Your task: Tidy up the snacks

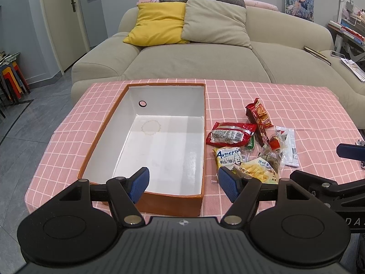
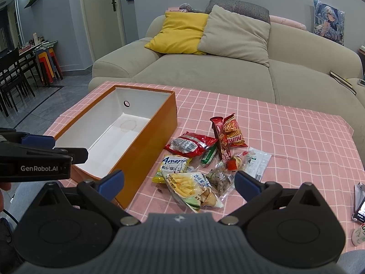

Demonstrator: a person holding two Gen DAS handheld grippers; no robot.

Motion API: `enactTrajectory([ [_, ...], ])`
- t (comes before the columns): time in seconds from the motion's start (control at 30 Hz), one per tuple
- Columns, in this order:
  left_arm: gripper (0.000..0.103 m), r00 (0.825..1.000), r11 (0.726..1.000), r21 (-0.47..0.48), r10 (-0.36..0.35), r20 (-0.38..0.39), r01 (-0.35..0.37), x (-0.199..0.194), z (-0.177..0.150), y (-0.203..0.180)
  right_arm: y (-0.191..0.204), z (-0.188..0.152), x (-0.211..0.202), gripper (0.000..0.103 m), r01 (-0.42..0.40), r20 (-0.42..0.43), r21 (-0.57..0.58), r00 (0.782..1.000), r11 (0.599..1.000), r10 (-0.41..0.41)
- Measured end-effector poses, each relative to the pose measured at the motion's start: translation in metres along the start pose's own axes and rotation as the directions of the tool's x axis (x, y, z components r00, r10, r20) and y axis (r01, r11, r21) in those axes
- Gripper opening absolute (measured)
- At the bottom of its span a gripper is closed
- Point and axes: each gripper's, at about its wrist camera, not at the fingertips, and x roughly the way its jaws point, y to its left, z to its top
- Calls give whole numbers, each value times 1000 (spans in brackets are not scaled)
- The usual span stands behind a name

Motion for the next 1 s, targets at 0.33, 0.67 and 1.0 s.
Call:
enactTrajectory([
  [0.33,82,1000,1000,1,0,-3,0,1,-2,0,1,-1,2,99,8,-10,-1,1000,1000,-8],
  [0.67,82,1000,1000,1,0,-3,0,1,-1,0,1,-1,2,99,8,-11,0,1000,1000,-8],
  [1.0,81,1000,1000,6,-17,-5,18,0,-6,-2,-2,-1,5,99,-6,-22,14,1000,1000,6],
])
